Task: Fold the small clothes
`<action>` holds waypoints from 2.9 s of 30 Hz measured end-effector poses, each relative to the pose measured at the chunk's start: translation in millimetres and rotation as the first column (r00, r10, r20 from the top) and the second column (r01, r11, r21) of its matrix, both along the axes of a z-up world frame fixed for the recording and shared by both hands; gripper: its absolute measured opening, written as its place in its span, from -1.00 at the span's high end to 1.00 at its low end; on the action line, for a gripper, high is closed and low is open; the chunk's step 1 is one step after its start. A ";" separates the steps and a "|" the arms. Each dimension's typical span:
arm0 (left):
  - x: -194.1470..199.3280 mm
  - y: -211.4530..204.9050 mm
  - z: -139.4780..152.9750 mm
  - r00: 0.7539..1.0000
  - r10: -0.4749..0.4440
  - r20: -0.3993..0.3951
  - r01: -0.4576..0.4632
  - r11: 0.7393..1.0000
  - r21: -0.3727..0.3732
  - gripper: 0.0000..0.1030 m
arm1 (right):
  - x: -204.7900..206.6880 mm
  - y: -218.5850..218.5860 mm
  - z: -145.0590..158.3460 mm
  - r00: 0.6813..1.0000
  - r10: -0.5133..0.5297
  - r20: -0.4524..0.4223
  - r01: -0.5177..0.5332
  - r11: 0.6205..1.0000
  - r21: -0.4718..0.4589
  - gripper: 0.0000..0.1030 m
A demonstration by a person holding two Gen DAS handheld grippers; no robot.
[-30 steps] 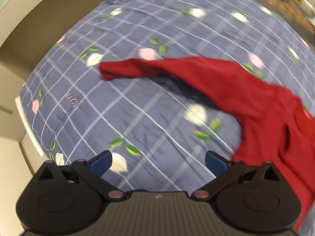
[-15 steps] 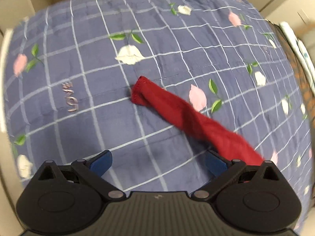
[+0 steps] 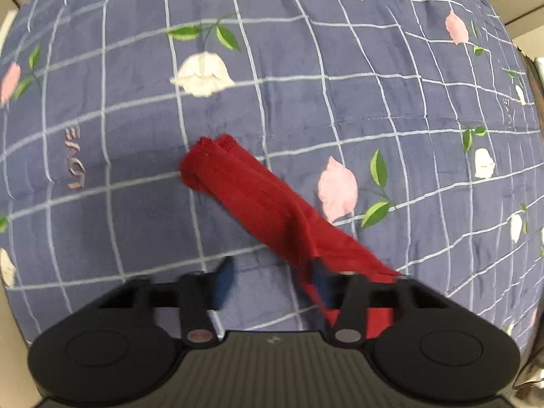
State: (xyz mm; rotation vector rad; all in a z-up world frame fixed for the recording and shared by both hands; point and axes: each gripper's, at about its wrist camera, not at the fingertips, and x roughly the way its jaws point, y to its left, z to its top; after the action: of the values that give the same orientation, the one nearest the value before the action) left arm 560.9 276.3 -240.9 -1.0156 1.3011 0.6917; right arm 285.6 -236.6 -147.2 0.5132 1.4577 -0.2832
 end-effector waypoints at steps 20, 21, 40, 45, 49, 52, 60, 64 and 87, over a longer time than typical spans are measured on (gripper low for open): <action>-1.5 -8.6 9.3 0.987 0.093 0.134 -0.086 0.995 -0.054 0.94 | -36.2 -13.4 5.1 0.996 -0.085 0.002 0.085 0.996 -0.016 -0.97; -0.7 -10.6 16.1 0.985 0.069 0.161 -0.065 0.997 -0.030 0.95 | -36.7 -13.7 4.6 0.996 -0.087 0.005 0.087 0.996 -0.013 -0.97; 26.1 -271.5 220.4 0.174 -0.976 0.133 0.558 0.209 0.803 0.96 | -40.7 -56.4 -0.7 0.989 -0.123 0.083 0.119 0.991 0.054 -0.97; -19.6 -387.5 194.8 -0.217 -0.974 -0.063 0.599 -0.184 0.779 0.96 | -54.4 -81.8 -6.6 0.982 -0.174 0.068 0.170 0.984 0.059 -0.97; -71.4 -460.1 145.6 -0.404 -0.900 -0.165 0.625 -0.403 0.668 0.95 | -67.0 -103.2 -12.3 0.974 -0.220 0.050 0.217 0.974 0.060 -0.97; -98.0 -489.2 107.1 -0.449 -0.872 -0.196 0.673 -0.474 0.568 0.94 | -75.9 -117.4 -16.7 0.968 -0.249 0.032 0.247 0.967 0.061 -0.97; -128.1 -481.6 75.4 -0.322 -0.937 -0.137 0.829 -0.349 0.438 0.72 | -75.5 -145.5 -31.8 0.961 -0.275 -0.007 0.275 0.958 0.076 -0.97; -132.8 -463.6 71.7 -0.248 -0.964 -0.097 0.885 -0.267 0.381 0.39 | -53.6 -149.1 -36.9 0.969 -0.246 0.007 0.244 0.964 0.105 -0.97; -167.8 -365.7 68.0 0.241 -0.959 -0.152 0.949 0.200 0.242 -0.61 | 127.8 -76.8 -67.6 0.982 0.130 0.138 -0.141 0.987 0.078 0.57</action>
State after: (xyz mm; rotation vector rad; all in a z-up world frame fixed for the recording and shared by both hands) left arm 393.0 -89.4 -172.9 0.2000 1.4431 -0.1697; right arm 413.4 -313.4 -214.8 0.4911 1.3727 -0.0761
